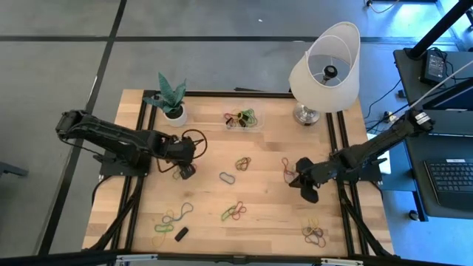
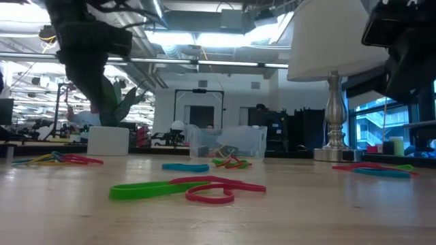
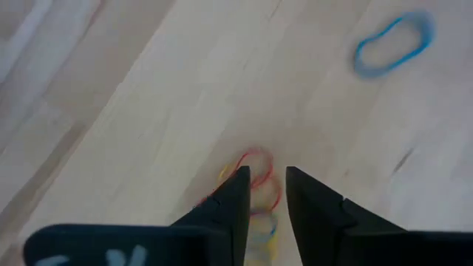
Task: Pick and place rubber bands into bin
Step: Put the yellow rubber band into the transparent bin
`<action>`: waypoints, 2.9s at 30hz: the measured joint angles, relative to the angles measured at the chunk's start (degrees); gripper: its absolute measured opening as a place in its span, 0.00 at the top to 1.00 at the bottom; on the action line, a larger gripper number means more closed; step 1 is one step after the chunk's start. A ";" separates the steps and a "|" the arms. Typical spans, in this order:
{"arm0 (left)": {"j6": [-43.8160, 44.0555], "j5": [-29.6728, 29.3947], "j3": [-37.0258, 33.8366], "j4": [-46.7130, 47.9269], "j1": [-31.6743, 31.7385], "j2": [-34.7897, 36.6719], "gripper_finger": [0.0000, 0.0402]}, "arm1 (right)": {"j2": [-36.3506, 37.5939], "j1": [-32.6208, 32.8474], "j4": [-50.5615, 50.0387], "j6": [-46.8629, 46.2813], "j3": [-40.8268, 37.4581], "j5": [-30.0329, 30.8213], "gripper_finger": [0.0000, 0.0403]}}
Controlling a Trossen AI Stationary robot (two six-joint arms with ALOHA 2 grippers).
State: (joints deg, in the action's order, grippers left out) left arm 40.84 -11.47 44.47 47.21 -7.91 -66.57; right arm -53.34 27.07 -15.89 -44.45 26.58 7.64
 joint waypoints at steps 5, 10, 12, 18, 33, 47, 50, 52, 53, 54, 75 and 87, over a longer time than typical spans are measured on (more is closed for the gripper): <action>0.56 0.77 3.65 3.73 2.07 -6.81 0.81 | 4.12 0.00 -2.99 2.75 -0.69 -0.08 1.00; 3.89 1.91 4.47 6.06 4.46 -12.52 0.81 | 6.45 -0.09 -5.26 6.83 -0.71 -0.09 1.00; 3.95 2.17 4.46 6.44 4.78 -14.01 0.81 | 6.74 -0.22 -5.73 7.50 -0.71 -0.11 1.00; 4.02 2.68 4.46 7.32 4.78 -17.00 0.81 | 7.74 -0.28 -6.90 9.52 -0.71 -0.11 0.99; 1.39 2.30 4.46 6.65 4.80 -18.25 0.82 | 8.13 -0.28 -7.14 11.59 -0.71 -0.11 0.99; -19.99 2.17 4.46 4.36 5.04 -22.44 0.84 | 8.13 -0.28 -6.84 11.68 -0.71 -0.12 0.99; -22.41 2.21 4.46 2.51 5.04 -25.00 0.85 | 8.11 -0.28 -6.12 11.63 -0.71 -0.13 0.99; -23.47 2.64 4.44 2.11 5.04 -26.91 0.85 | 8.11 -0.28 -6.00 11.40 -0.71 -0.13 0.99; -23.60 2.87 4.46 2.19 5.04 -27.80 0.85 | 8.11 -0.28 -6.00 10.94 -0.71 -0.11 0.99; -23.61 3.37 4.58 2.27 5.04 -28.65 0.85 | 8.11 -0.28 -6.00 10.33 -0.71 -0.13 0.99; -15.80 7.54 8.40 4.49 5.00 -19.50 1.00 | 8.09 -0.26 -5.48 10.24 -0.71 -0.13 0.99; -11.37 7.78 12.10 8.85 3.80 -14.96 1.00 | 8.09 -0.26 -5.42 10.67 -0.69 -0.13 0.99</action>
State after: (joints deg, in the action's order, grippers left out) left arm 29.47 -3.69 56.57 56.05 -4.11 -81.53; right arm -45.25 26.81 -21.31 -33.78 25.89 7.51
